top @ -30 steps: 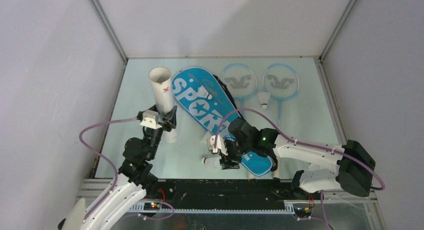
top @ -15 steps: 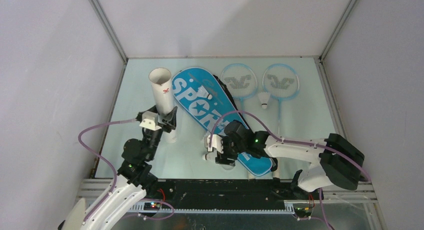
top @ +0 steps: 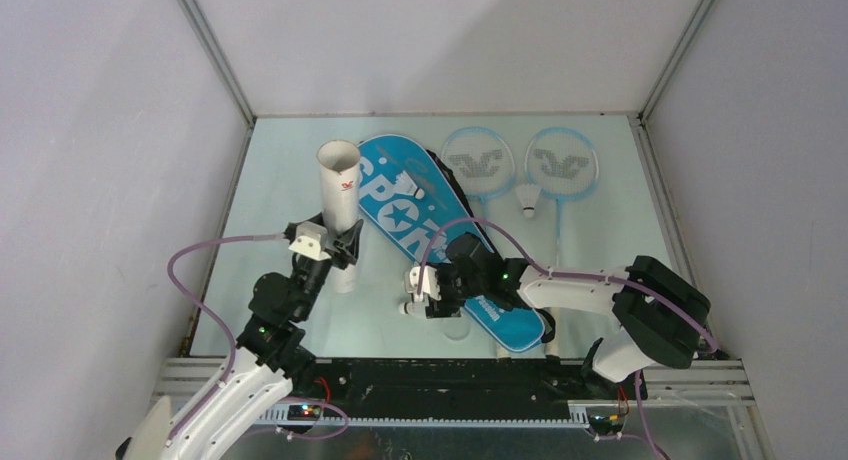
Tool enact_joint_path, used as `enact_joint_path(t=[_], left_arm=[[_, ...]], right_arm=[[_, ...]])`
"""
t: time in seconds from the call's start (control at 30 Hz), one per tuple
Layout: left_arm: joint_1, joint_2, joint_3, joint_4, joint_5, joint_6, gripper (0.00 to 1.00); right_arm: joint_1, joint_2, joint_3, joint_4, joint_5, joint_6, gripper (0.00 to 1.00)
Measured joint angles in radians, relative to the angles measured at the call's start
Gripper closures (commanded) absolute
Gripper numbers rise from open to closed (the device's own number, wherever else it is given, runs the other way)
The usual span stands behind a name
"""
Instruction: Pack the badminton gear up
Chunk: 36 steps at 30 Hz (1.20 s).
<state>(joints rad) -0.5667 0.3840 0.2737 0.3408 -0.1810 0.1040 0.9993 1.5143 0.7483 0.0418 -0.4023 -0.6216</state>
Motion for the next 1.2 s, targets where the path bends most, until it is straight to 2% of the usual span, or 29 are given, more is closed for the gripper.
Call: enact_joint_path(t=[0.43,0.7,0.77,0.83,0.93,1.07,1.2], left_arm=[[0.0,0.014,0.0,-0.06,0.029,0.0,0.62],[0.0,0.015,0.0,-0.075,0.048,0.0,0.62],[0.0,0.015,0.0,-0.078,0.055,0.0,0.62],[0.0,0.014,0.0,-0.082,0.059,0.0,0.63],[0.0,0.013,0.0,-0.088,0.063,0.0,0.63],[0.0,0.013,0.0,-0.097,0.066,0.002,0.62],[0.0,0.013,0.0,-0.113,0.113,0.033,0.64]], right_arm=[[0.011,0.013,0.0,0.044,-0.06,0.005,0.47],[0.026,0.035,0.0,0.059,-0.063,0.005,0.49],[0.03,0.044,0.0,0.063,-0.058,0.005,0.52],[0.037,0.058,0.0,0.066,-0.041,0.005,0.57],[0.049,0.084,0.0,0.064,-0.016,0.002,0.8],[0.059,0.087,0.002,0.062,-0.002,0.004,1.0],[0.071,0.041,0.002,0.035,0.026,0.01,1.0]])
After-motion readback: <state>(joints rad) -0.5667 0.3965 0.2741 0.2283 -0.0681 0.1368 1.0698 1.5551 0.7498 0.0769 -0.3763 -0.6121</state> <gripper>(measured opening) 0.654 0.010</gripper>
